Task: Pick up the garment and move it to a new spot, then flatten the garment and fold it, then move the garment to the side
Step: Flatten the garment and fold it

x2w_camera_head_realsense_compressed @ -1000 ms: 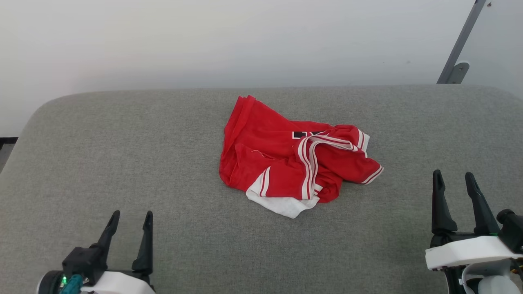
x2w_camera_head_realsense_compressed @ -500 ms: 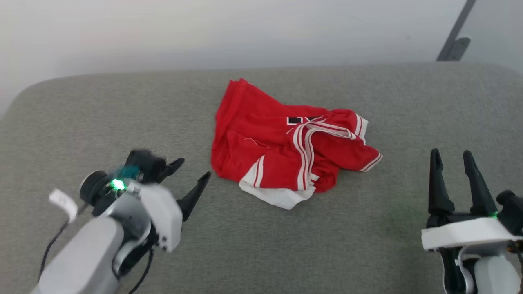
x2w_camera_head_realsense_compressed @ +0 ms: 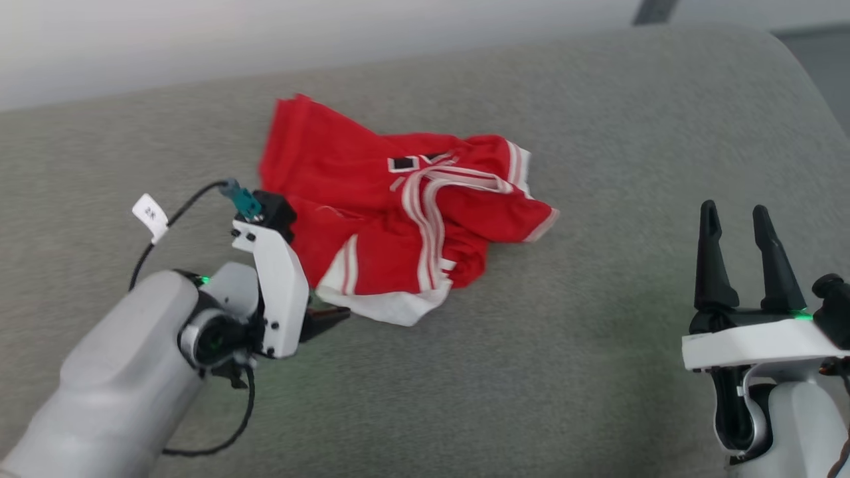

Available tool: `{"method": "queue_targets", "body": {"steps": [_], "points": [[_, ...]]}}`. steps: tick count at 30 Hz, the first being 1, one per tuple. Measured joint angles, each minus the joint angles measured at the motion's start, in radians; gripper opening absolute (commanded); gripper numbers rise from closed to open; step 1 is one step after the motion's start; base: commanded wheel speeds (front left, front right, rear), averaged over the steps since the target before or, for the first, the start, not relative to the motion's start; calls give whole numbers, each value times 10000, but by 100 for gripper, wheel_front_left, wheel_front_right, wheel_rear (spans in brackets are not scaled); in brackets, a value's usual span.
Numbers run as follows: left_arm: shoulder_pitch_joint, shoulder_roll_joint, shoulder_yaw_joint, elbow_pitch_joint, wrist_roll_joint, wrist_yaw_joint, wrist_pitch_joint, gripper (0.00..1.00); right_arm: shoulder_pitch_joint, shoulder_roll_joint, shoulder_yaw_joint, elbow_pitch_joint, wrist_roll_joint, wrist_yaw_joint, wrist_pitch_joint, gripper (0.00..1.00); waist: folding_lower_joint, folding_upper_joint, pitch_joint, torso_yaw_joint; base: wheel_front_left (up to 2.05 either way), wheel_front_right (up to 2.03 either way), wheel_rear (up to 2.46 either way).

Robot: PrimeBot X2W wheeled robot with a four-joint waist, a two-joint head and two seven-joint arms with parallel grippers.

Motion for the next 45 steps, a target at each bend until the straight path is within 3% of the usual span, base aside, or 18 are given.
{"method": "queue_targets", "body": {"steps": [11,12,13,14,15,16,24,28,31,34,39,45], "points": [[-905,42,-412,1300,132,23,253,100,-118,36,-21,25,280,0,0,100,0,0,598,-900,0,0,0],[-905,42,-412,1300,132,23,253,96,-118,36,-21,25,280,0,0,100,0,0,598,-900,0,0,0],[-953,54,-612,1172,44,17,357,82,-117,38,-13,40,291,0,0,100,0,0,591,-925,0,0,0],[-953,54,-612,1172,44,17,357,60,-117,38,-13,40,291,0,0,100,0,0,591,-925,0,0,0],[-960,73,-759,1028,-119,27,351,22,-118,40,-6,61,336,0,0,100,0,0,568,-917,0,0,0],[-941,48,-836,966,-247,27,357,0,-119,42,2,71,351,0,0,100,0,0,551,-908,0,0,0],[-845,284,-1442,368,-642,12,-52,0,-98,50,-81,82,334,0,0,100,0,0,314,-636,0,0,0],[-980,911,-1753,-284,-614,12,-499,0,66,50,-146,67,270,0,0,100,0,0,122,-328,0,0,0],[-1338,1762,-2084,-903,-336,12,-777,0,162,52,-178,27,251,0,0,100,0,0,-21,-47,0,0,0],[-1741,2683,-2364,-1310,270,12,-1131,0,209,56,-159,4,180,0,0,100,0,0,-152,245,0,0,0],[-2679,3948,-3001,-1570,2642,-13,-2268,0,215,59,-94,-2,159,0,0,100,0,0,-352,607,0,0,0],[-2301,4514,-3267,-1152,3835,313,-3893,0,368,59,-84,19,96,0,0,100,0,0,-571,769,0,0,0]]}}
